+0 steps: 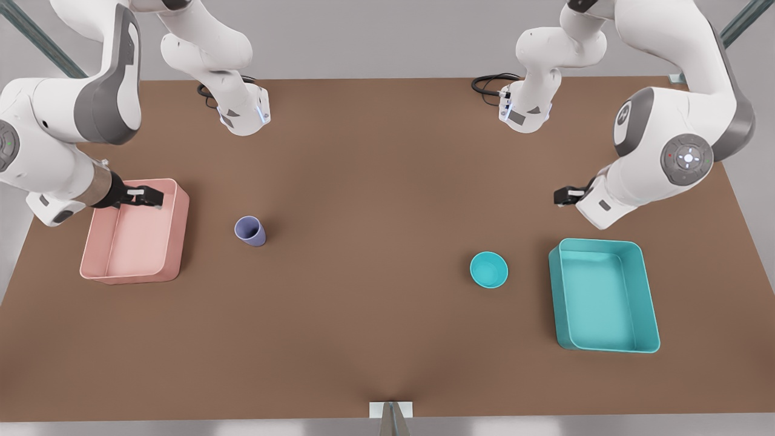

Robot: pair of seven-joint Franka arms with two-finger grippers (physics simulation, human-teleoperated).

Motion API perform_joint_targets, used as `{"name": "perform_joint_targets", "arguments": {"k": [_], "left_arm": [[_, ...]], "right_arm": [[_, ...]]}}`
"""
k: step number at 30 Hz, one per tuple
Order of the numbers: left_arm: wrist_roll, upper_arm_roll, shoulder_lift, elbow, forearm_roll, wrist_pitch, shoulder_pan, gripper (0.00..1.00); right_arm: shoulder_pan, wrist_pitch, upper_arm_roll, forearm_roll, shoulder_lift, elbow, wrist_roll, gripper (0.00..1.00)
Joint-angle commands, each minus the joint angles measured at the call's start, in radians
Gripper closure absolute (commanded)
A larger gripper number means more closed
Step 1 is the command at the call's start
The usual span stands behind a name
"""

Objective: Put the bowls and cups in different boxes

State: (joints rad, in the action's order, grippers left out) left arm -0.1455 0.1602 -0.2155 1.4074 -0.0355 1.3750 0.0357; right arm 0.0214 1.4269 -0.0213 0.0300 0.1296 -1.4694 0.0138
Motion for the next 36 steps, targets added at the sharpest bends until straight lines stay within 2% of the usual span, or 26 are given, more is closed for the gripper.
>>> {"name": "perform_joint_targets", "arguments": {"k": [1,2,3,6,9,10,13,18,19,21,24,28,30,33,34,36], "left_arm": [[-0.06,-0.001,-0.007,-0.001,-0.001,0.044,0.001,0.0],[-0.063,-0.001,-0.01,-0.001,0.0,0.045,0.001,0.0],[-0.063,-0.002,-0.071,-0.001,0.02,0.067,0.001,0.0],[-0.007,-0.001,-0.352,0.002,0.092,0.423,0.016,0.0],[0.133,-0.001,-0.423,0.182,0.204,0.728,0.016,0.0],[0.173,-0.001,-0.423,0.228,0.217,0.774,0.016,0.0],[0.175,-0.001,-0.446,0.232,0.217,0.839,0.016,0.0],[0.193,0.001,-0.47,0.285,0.215,0.834,0.016,0.0],[0.201,0.001,-0.47,0.286,0.215,0.834,0.016,0.08],[0.201,0.001,-0.47,0.286,0.217,0.831,0.016,0.53],[0.196,0.001,-0.478,0.285,0.22,0.832,0.018,0.76],[0.195,0.001,-0.479,0.269,0.218,0.819,0.015,0.79],[0.193,-0.004,-0.453,0.176,0.252,0.641,-0.013,0.79],[0.195,-0.149,-0.378,0.03,0.25,0.428,-0.01,0.79],[0.208,-0.221,-0.374,-0.027,0.244,0.403,-0.01,0.79],[0.325,-0.366,-0.381,-0.031,0.246,0.437,-0.011,0.79]], "right_arm": [[0.0,0.047,0.0,-0.002,-0.002,-0.002,0.055,0.0],[0.0,0.04,0.0,-0.001,0.001,0.0,0.055,0.0],[0.0,0.049,0.001,-0.002,0.01,-0.002,0.054,0.0],[0.035,0.132,0.012,-0.019,0.116,-0.009,0.054,0.0],[0.046,0.345,0.012,-0.021,0.167,-0.118,0.089,0.0],[0.058,0.438,0.014,-0.021,0.137,-0.207,0.117,0.0],[0.058,0.71,0.014,-0.021,0.045,-0.451,0.138,0.0],[0.06,0.908,0.014,-0.021,-0.021,-0.677,0.138,0.0],[0.06,0.912,0.014,-0.021,-0.011,-0.697,0.138,0.0],[0.061,0.925,0.015,-0.019,-0.005,-0.732,0.138,0.0],[0.094,0.931,0.018,-0.021,-0.011,-0.802,0.137,0.0],[0.1,0.934,0.02,-0.019,-0.036,-0.856,0.137,0.0],[0.103,0.951,0.02,-0.019,-0.03,-0.879,0.137,0.0],[0.103,1.037,0.02,-0.019,-0.028,-0.939,0.137,0.0],[0.103,1.047,0.02,-0.019,-0.019,-0.942,0.137,0.0],[0.103,1.054,0.02,-0.019,0.018,-0.939,0.137,0.0]]}}
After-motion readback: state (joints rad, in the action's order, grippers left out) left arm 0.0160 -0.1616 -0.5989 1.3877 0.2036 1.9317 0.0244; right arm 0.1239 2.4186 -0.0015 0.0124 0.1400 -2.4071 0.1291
